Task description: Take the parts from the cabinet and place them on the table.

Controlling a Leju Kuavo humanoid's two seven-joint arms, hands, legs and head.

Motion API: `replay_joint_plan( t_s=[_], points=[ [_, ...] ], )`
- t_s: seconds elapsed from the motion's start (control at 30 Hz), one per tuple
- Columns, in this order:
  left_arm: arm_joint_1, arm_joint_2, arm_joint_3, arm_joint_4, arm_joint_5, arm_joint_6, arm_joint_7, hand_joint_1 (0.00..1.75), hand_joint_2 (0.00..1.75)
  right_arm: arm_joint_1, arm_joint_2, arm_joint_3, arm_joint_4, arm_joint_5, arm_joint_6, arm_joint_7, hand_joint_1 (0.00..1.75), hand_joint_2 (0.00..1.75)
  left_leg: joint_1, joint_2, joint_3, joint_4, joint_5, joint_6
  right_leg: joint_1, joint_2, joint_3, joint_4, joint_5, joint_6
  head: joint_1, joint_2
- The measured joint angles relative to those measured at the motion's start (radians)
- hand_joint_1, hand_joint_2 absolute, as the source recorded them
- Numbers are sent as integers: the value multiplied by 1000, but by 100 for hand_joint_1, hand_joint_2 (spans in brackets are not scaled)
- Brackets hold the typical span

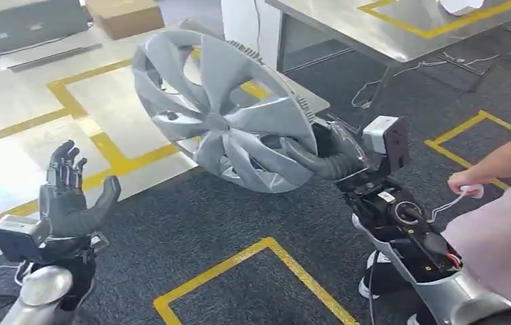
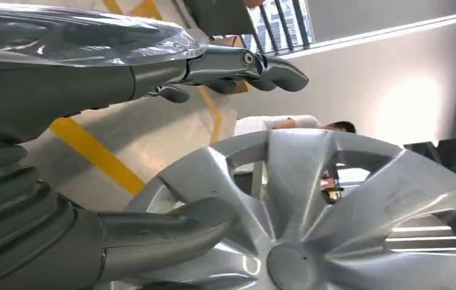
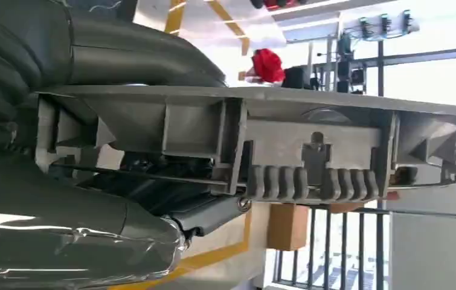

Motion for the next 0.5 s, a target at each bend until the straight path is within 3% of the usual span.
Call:
replay_joint_plan(
  t_s=[0.03, 0.07, 0.13, 0.17, 0.2, 0.23, 0.27, 0.33, 0.4, 0.5],
  points=[
    [-2, 0, 0, 0, 0, 0, 0, 0, 175, 2, -1, -1, -4, 0, 0, 3, 175, 175, 5, -1, -2, 15, -14, -5, -3, 0, 12, -7, -2, -8, 3, 0],
    [-3, 0, 0, 0, 0, 0, -2, 0, 175, 0, -2, -4, -4, 1, -2, 5, 175, 175, 5, -1, -25, 64, -33, -8, -3, -1, 17, -9, -6, -16, -5, 0],
    [-2, 0, 0, 3, 0, 0, -2, 0, 175, 1, -2, -2, -5, 0, -2, 4, 175, 175, 5, -1, -126, 236, -94, -14, -2, 0, 21, -9, -13, -25, -18, 0],
    [0, 0, 0, 6, 0, 0, -2, 0, 175, 1, -2, -2, -5, 0, -2, 4, 175, 175, 5, -1, -179, 313, -112, -16, 0, 0, 24, -9, -17, -28, -24, 0],
    [2, 0, 0, 7, 0, 0, -2, 0, 175, 1, -2, -2, -5, 0, -2, 5, 175, 175, 5, -1, -213, 347, -103, -15, 1, 2, 30, -9, -22, -29, -26, 0],
    [2, 0, 0, 9, 0, 0, -2, 0, 175, 2, -2, -2, -5, 0, -2, 7, 175, 175, 5, -1, -219, 326, -65, -13, 1, 4, 38, -9, -28, -28, -28, 0],
    [2, 0, 0, 10, 0, 0, -2, 0, 175, 3, -2, 0, -5, 0, -2, 8, 175, 175, 5, -1, -200, 258, -7, -9, 2, 5, 49, -9, -36, -27, -31, 0],
    [2, 0, 0, 10, 1, 0, -3, 0, 175, -2, -2, 0, -5, 0, -3, 8, 175, 175, 4, -1, -131, 73, 110, 2, 2, 7, 72, -9, -52, -21, -37, 0],
    [1, 0, 0, 11, 5, 0, -5, 0, 175, -10, -2, 0, -5, 0, -8, 9, 175, 175, -6, -4, -103, 14, 94, 10, 9, 10, 66, -6, -62, -10, -41, 0],
    [2, 1, 1, 11, 6, 0, -6, 0, 175, -12, -2, 2, -6, 0, -10, 17, 175, 175, -6, -5, -100, 10, 76, 21, 6, 8, 71, -15, -69, 6, -41, 0]
  ],
)
